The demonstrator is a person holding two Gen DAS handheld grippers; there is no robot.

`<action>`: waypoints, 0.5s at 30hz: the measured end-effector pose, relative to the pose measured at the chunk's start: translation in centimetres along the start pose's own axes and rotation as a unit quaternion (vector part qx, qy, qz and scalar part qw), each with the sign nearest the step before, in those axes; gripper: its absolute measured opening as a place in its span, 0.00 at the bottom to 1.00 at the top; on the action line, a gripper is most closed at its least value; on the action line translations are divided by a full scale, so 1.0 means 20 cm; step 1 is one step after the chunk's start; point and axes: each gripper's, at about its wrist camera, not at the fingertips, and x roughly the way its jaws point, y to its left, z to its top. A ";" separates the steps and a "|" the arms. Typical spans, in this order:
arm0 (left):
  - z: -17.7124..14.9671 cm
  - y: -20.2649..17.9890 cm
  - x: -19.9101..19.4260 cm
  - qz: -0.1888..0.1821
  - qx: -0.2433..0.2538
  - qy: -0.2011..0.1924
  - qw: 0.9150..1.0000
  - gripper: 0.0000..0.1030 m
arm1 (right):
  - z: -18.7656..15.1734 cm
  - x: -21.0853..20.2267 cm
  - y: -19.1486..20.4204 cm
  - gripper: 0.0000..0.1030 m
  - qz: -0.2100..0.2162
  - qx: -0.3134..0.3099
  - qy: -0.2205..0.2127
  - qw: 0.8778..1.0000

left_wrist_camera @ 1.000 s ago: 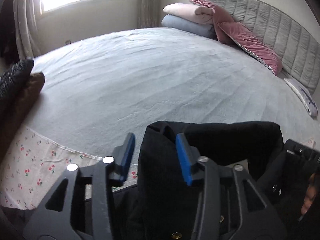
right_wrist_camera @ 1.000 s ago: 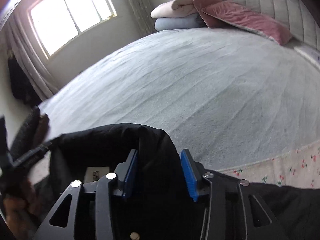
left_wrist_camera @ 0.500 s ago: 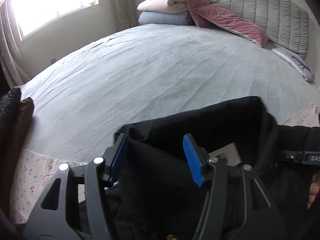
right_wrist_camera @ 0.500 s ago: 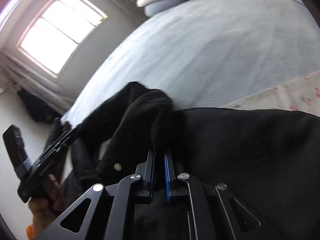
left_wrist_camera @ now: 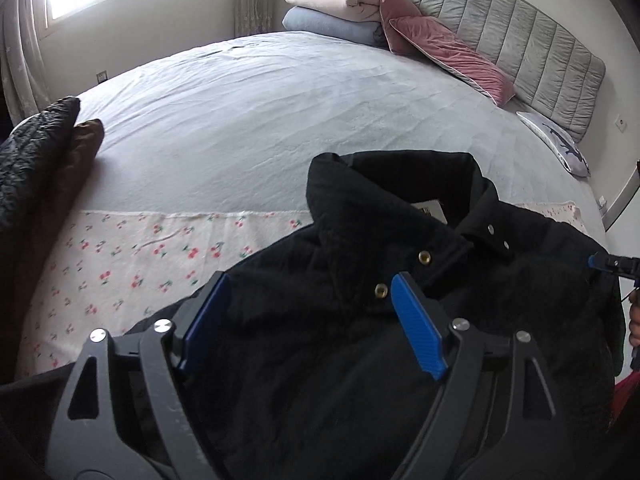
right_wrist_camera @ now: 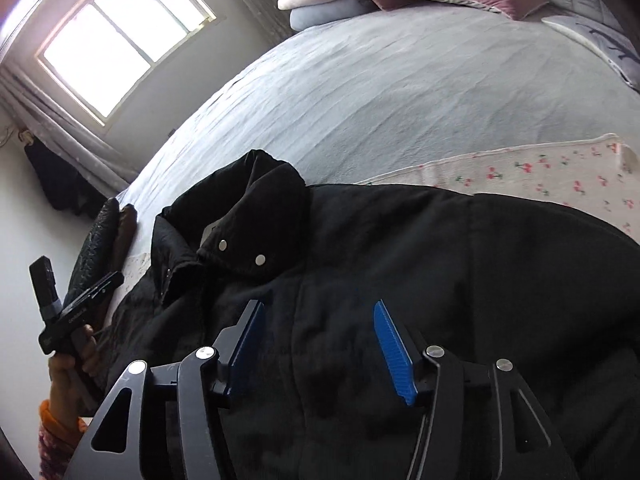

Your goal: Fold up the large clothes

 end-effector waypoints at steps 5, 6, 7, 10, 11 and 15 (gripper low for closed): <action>-0.21 0.02 -0.24 0.020 0.009 0.020 1.000 0.84 | -0.16 -0.40 -0.12 0.68 -0.052 -0.005 -0.014 0.999; -0.27 0.01 -0.29 0.019 0.019 0.027 0.999 0.84 | -0.20 -0.46 -0.14 0.68 -0.061 -0.003 -0.014 0.998; -0.33 0.01 -0.34 0.018 0.026 0.032 0.999 0.84 | -0.23 -0.52 -0.17 0.69 -0.072 -0.001 -0.014 0.997; -0.48 -0.02 -0.49 0.016 0.032 0.039 0.999 0.84 | -0.36 -0.73 -0.28 0.70 -0.109 0.006 -0.010 0.994; -0.54 -0.03 -0.54 0.016 0.032 0.042 0.998 0.84 | -0.41 -0.79 -0.32 0.70 -0.121 0.008 -0.009 0.993; -0.74 -0.07 -0.69 0.022 0.026 0.051 0.998 0.85 | -0.59 -0.99 -0.54 0.72 -0.168 0.027 0.006 0.985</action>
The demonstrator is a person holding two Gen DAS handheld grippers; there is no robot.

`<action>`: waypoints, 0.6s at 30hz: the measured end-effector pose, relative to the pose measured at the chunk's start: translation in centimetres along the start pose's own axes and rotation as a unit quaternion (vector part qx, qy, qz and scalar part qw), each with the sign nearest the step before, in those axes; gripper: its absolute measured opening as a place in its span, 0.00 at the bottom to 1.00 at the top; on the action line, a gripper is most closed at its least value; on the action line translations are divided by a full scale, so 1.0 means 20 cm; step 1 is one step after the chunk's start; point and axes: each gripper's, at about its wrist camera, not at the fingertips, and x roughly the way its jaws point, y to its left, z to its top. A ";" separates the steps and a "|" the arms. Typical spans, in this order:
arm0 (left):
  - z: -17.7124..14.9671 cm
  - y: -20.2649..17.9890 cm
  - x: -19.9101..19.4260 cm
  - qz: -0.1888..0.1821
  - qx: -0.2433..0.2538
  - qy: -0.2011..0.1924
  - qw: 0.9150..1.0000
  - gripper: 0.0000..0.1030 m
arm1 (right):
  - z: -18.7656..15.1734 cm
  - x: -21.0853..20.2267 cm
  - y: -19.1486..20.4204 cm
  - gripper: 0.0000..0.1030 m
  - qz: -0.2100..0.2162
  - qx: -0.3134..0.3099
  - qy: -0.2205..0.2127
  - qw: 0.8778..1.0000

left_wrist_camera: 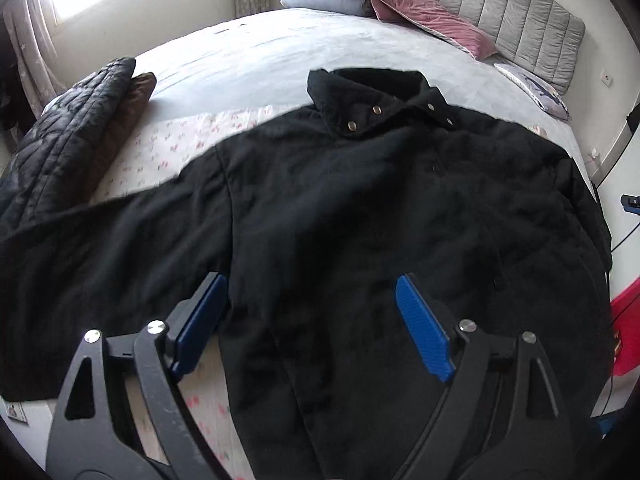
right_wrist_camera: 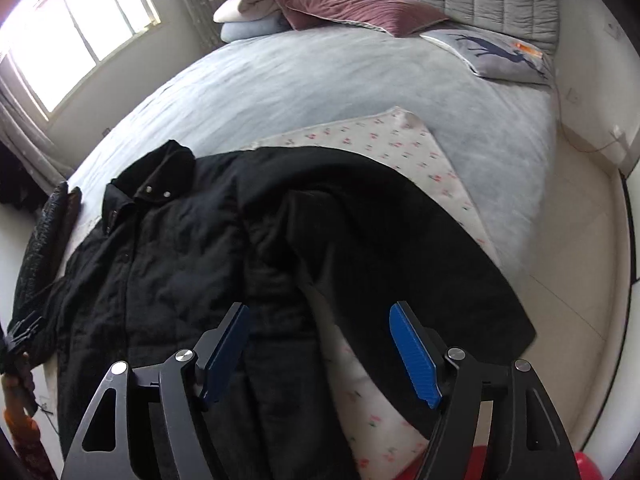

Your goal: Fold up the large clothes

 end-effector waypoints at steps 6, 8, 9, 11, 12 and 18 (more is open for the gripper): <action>-0.23 -0.07 -0.08 0.009 -0.012 0.006 1.000 0.85 | -0.20 0.02 -0.42 0.73 -0.050 0.075 0.040 0.995; -0.26 -0.10 -0.08 0.005 -0.018 0.011 1.000 0.85 | -0.24 0.06 -0.56 0.73 -0.037 0.129 0.050 0.990; -0.27 -0.11 -0.08 0.003 -0.021 0.013 1.000 0.85 | -0.26 0.10 -0.62 0.73 -0.033 0.159 0.054 0.985; -0.29 -0.14 -0.08 -0.004 -0.027 0.017 0.999 0.85 | -0.28 0.18 -0.73 0.73 -0.019 0.220 0.059 0.973; -0.30 -0.16 -0.07 -0.006 -0.030 0.018 0.999 0.85 | -0.29 0.22 -0.77 0.73 -0.003 0.242 0.055 0.969; -0.32 -0.22 -0.05 -0.012 -0.029 0.027 0.999 0.85 | -0.27 0.36 -0.88 0.14 -0.005 0.305 0.001 0.952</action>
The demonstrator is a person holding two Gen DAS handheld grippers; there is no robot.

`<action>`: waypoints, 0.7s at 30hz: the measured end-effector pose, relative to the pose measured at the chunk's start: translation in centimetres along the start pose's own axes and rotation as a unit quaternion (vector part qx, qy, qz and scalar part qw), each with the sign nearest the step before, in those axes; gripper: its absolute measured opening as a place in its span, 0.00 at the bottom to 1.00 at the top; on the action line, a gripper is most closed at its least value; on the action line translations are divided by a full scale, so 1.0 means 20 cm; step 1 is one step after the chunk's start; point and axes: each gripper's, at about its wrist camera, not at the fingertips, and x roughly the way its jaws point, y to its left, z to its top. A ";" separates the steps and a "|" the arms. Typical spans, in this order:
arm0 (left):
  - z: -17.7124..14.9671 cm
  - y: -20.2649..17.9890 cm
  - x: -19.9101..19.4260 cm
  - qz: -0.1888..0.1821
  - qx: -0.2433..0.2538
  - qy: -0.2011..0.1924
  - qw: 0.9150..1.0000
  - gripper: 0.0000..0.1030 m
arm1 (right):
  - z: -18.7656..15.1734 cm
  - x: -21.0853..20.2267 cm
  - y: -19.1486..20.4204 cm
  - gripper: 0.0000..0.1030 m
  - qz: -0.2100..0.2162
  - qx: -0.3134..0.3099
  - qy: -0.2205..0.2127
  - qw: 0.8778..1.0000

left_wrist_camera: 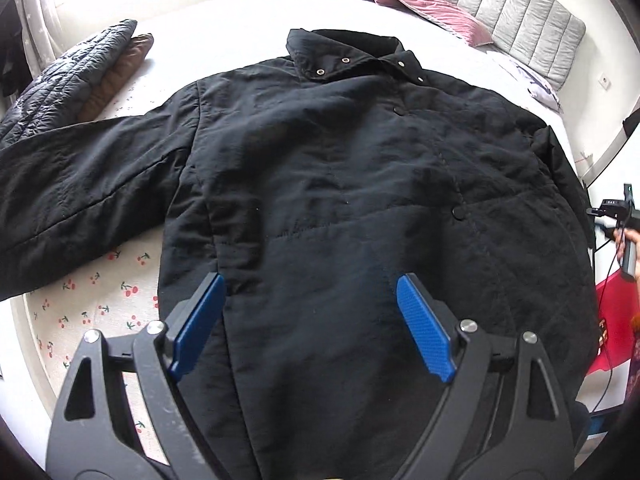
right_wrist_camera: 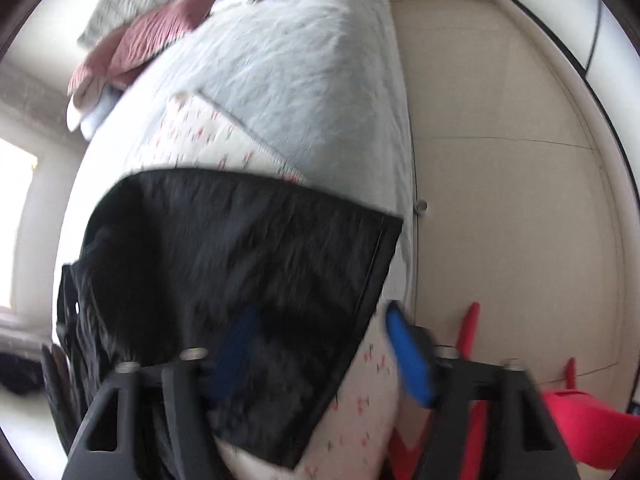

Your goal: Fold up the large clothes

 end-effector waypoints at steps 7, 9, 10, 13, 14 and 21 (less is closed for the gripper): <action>0.03 0.00 0.02 0.030 0.017 -0.001 0.999 0.85 | 0.31 -0.35 0.30 0.08 -0.138 -0.122 -0.196 0.963; 0.03 0.00 0.02 0.027 0.015 -0.003 1.000 0.85 | 0.43 -0.43 0.39 0.07 -0.168 -0.140 -0.240 0.946; 0.03 0.02 0.02 0.025 0.013 -0.003 1.000 0.85 | 0.47 -0.45 0.44 0.07 -0.182 -0.148 -0.252 0.939; 0.02 0.04 0.02 0.016 0.003 -0.003 1.000 0.85 | 0.55 -0.41 0.60 0.08 -0.254 -0.186 -0.269 0.910; 0.01 0.04 0.02 0.016 0.002 -0.002 1.000 0.85 | 0.57 -0.37 0.63 0.08 -0.283 -0.193 -0.264 0.902; -0.03 0.15 -0.03 0.056 0.013 -0.019 0.998 0.85 | 0.43 -0.35 0.68 0.65 -0.225 -0.163 -0.231 0.932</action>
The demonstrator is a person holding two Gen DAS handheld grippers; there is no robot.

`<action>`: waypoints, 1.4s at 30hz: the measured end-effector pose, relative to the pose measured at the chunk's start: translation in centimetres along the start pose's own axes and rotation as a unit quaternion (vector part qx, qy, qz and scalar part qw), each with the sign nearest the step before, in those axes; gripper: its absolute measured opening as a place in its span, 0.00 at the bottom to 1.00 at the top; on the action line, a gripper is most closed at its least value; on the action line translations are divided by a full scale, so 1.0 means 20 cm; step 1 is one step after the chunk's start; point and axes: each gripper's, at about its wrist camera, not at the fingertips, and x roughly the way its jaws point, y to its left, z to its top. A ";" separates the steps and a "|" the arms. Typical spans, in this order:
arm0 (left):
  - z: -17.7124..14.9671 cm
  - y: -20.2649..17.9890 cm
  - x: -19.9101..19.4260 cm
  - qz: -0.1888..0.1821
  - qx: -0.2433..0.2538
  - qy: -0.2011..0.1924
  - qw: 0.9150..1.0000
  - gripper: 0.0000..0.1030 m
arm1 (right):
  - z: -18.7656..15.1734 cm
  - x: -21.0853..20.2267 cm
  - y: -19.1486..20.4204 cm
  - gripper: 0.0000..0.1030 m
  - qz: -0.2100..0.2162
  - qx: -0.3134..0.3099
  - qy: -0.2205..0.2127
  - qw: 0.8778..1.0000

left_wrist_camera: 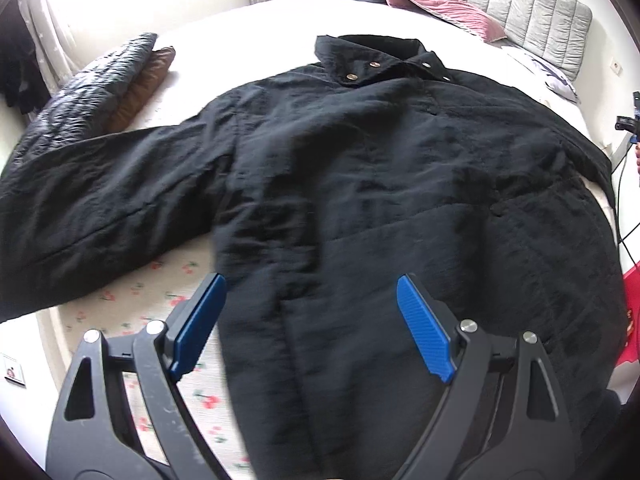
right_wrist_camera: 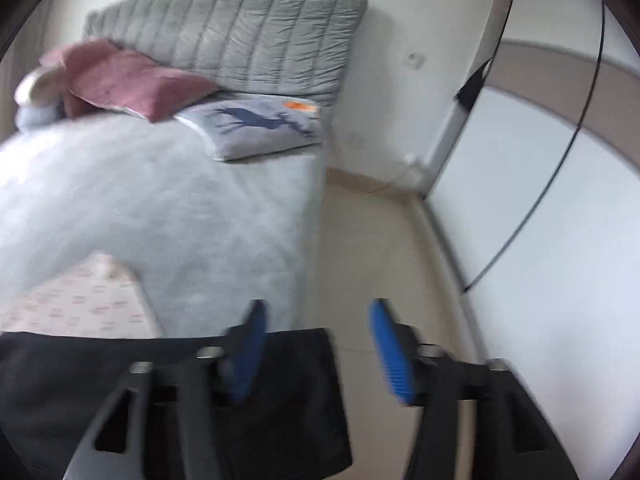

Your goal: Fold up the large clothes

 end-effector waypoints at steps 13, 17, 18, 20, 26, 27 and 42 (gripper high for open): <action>-0.33 0.25 -0.22 -0.106 -0.108 0.038 0.988 0.85 | -0.87 -0.55 0.09 0.67 0.387 -0.083 0.195 0.897; -0.50 0.22 -0.30 -0.147 -0.103 0.052 0.982 0.85 | -1.11 -0.65 0.01 0.67 0.404 -0.110 0.207 0.884; -0.54 0.20 -0.31 -0.157 -0.099 0.057 0.981 0.85 | -1.17 -0.69 -0.02 0.67 0.405 -0.117 0.204 0.883; -0.60 0.17 -0.33 -0.169 -0.092 0.066 0.979 0.85 | -1.24 -0.70 -0.08 0.68 0.405 -0.128 0.196 0.884; -0.76 0.09 -0.34 -0.199 -0.079 0.090 0.973 0.85 | -1.54 -0.65 -0.16 0.73 0.380 -0.136 0.220 0.888; -0.78 0.08 -0.34 -0.200 -0.079 0.093 0.972 0.85 | -1.58 -0.62 -0.16 0.73 0.372 -0.135 0.225 0.890; -0.89 0.14 -0.58 -0.347 -0.138 0.043 0.927 0.15 | -1.52 -0.77 -0.41 0.07 0.470 -0.085 0.188 0.858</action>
